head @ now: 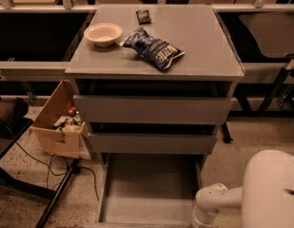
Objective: Open bottom drawer
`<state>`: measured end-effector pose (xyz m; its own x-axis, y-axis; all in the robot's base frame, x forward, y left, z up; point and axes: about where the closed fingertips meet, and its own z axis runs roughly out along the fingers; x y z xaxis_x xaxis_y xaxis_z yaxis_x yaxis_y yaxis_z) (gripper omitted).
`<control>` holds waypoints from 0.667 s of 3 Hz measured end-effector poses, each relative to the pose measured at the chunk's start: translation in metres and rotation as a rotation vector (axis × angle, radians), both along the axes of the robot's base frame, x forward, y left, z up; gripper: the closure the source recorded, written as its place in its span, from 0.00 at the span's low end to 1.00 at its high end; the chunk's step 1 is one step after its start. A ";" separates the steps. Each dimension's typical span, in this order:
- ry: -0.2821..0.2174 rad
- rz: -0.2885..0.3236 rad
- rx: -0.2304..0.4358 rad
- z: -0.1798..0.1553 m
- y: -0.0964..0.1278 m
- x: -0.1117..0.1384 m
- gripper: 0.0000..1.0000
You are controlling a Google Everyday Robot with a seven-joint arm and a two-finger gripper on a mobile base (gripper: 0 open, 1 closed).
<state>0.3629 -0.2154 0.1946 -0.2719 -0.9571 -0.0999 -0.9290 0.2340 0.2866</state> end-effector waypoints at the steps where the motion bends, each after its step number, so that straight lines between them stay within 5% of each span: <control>1: 0.047 -0.026 0.022 -0.003 0.005 -0.027 1.00; 2: 0.057 -0.031 0.027 -0.001 0.005 -0.030 1.00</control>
Offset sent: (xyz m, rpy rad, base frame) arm -0.4585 -0.0091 -0.0307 0.2229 0.6913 -0.3144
